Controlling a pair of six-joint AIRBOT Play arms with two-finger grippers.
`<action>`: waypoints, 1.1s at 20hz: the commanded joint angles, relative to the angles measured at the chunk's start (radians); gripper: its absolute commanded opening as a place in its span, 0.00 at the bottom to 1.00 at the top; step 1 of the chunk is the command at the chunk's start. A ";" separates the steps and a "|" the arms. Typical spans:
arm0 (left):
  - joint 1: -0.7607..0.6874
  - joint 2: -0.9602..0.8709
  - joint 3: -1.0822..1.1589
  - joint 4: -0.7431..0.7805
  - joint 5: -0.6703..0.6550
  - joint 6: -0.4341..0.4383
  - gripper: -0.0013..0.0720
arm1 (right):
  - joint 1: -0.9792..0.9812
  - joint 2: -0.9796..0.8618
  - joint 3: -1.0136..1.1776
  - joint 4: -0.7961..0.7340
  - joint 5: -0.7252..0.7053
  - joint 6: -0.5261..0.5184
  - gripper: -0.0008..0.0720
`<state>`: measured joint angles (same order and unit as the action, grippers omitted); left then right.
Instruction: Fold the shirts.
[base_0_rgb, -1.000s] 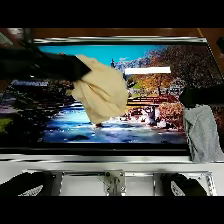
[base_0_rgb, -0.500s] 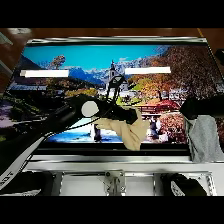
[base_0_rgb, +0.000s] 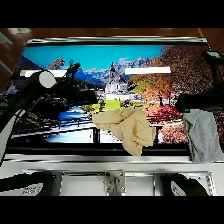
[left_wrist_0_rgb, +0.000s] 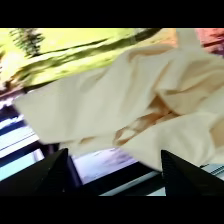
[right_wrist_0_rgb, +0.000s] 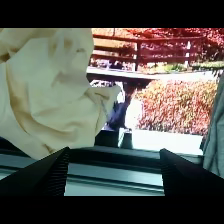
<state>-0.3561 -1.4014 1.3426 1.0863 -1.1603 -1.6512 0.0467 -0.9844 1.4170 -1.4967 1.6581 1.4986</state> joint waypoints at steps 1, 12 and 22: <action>0.166 0.018 -0.161 -0.016 -0.126 0.051 0.94 | 0.000 -0.078 0.000 -0.059 -0.040 -0.037 0.95; 0.086 -0.177 -0.345 -0.383 0.307 0.141 0.93 | -0.002 -0.193 0.000 -0.084 -0.070 -0.037 0.95; 0.075 -0.215 -0.312 -0.451 0.318 0.212 0.07 | -0.151 -0.192 -0.114 -0.024 0.006 -0.121 0.95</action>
<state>-0.2794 -1.6173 1.0122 0.6498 -0.8364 -1.4811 -0.0200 -1.1763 1.3705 -1.5604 1.6150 1.4261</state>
